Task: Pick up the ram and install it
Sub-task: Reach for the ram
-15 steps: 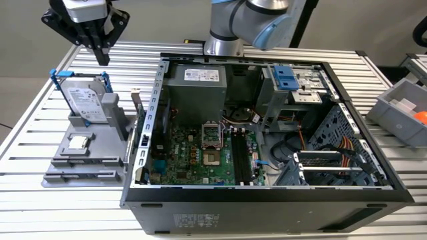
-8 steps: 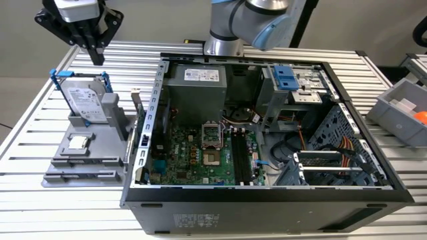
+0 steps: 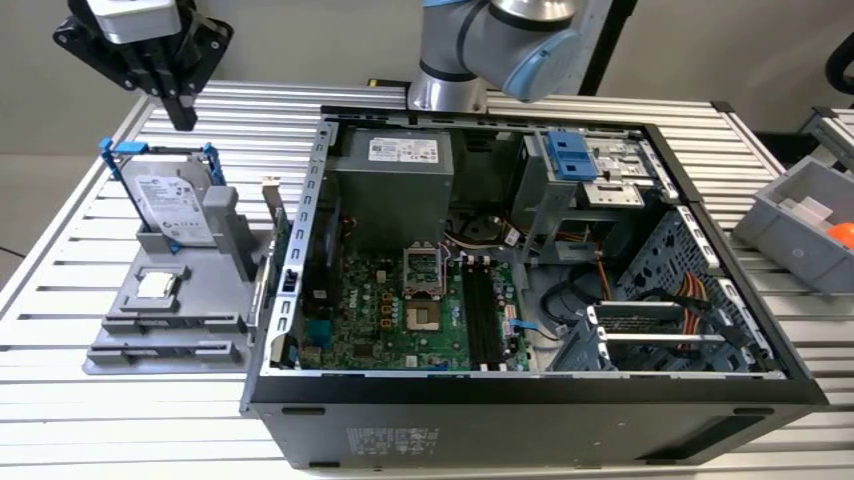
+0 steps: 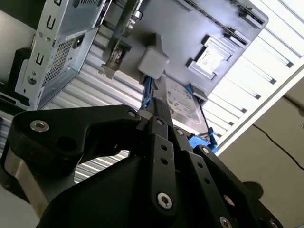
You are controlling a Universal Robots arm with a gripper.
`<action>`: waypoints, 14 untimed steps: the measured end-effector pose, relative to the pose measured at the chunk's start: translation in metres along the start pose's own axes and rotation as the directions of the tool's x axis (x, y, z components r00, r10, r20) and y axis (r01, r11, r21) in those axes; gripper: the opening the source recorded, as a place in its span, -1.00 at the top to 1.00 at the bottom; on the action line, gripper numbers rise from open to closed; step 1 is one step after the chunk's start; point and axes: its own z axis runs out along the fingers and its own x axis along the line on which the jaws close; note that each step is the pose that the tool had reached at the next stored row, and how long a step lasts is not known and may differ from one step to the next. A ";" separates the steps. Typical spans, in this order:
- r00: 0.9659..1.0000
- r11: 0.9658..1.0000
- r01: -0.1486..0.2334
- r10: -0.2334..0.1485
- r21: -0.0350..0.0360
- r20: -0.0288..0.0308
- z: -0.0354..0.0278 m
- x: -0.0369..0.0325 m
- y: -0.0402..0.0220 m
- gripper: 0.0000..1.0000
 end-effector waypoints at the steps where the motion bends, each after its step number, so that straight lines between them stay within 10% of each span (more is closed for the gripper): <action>1: 1.000 1.000 0.000 0.000 0.000 0.000 0.0000 0.0018 0.0000 1.00; 14: 1.000 1.000 0.000 0.000 0.000 -0.002 -0.0004 0.0216 0.0000 1.00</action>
